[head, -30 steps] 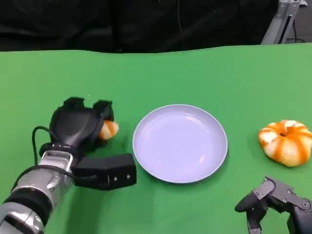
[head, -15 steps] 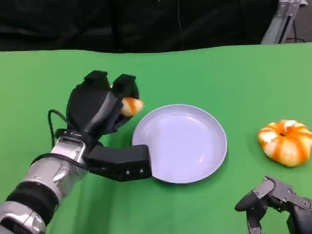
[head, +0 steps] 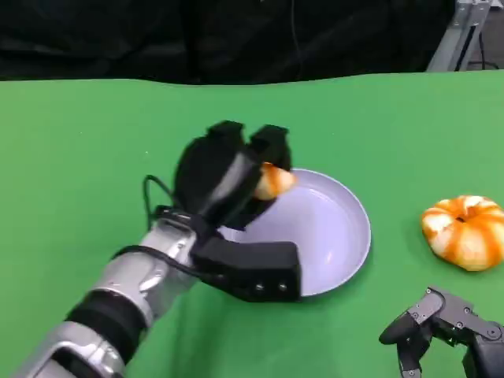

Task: Grasp the bread from the table and place it into the plate.

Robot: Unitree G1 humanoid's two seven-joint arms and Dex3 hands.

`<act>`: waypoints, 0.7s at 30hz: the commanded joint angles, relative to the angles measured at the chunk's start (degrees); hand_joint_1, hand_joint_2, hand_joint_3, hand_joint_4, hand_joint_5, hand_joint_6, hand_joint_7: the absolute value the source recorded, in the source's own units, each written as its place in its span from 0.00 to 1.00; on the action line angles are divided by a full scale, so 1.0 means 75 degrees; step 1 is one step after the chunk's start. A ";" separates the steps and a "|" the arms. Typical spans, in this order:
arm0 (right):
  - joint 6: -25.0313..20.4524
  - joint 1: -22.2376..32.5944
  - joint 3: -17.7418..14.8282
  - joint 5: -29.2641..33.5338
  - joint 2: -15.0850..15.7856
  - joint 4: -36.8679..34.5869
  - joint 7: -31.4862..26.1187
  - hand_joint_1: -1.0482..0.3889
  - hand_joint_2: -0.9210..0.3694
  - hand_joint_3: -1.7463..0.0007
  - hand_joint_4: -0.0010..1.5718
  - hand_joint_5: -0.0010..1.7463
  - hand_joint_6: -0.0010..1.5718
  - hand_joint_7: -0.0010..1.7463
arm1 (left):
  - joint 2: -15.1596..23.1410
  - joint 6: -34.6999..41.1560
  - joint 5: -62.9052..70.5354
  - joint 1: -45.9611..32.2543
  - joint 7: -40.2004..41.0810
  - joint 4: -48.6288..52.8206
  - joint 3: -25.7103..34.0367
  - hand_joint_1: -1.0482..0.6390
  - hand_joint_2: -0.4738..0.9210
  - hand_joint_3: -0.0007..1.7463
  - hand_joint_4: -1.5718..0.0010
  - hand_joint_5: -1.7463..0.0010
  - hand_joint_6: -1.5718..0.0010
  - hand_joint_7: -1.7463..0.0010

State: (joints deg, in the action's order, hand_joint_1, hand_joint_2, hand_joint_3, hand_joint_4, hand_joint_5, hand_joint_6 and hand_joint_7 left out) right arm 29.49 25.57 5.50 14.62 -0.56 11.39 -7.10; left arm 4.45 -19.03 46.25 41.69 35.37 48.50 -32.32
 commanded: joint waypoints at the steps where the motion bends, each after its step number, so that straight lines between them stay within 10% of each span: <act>1: -0.0066 0.0079 -0.0026 -0.0061 0.0041 0.0129 0.0007 0.78 0.38 0.30 0.50 0.99 0.50 0.73 | 0.0023 -0.0042 -0.0003 0.0180 -0.0073 0.0107 0.0009 0.53 0.55 0.67 0.41 0.00 0.53 0.00; 21: -0.0057 0.0016 0.0008 0.0026 0.0006 0.0092 -0.0057 0.79 0.40 0.28 0.51 0.99 0.50 0.73 | -0.0565 0.0108 0.0096 0.0363 -0.0489 0.0790 -0.0354 0.52 0.67 0.47 0.44 0.00 0.53 0.08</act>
State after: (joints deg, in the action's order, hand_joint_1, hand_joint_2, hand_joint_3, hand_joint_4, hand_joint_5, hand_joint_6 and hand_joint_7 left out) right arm 29.14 25.46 5.51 14.79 -0.58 11.83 -7.22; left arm 0.21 -18.69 46.68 42.79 32.20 52.97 -34.44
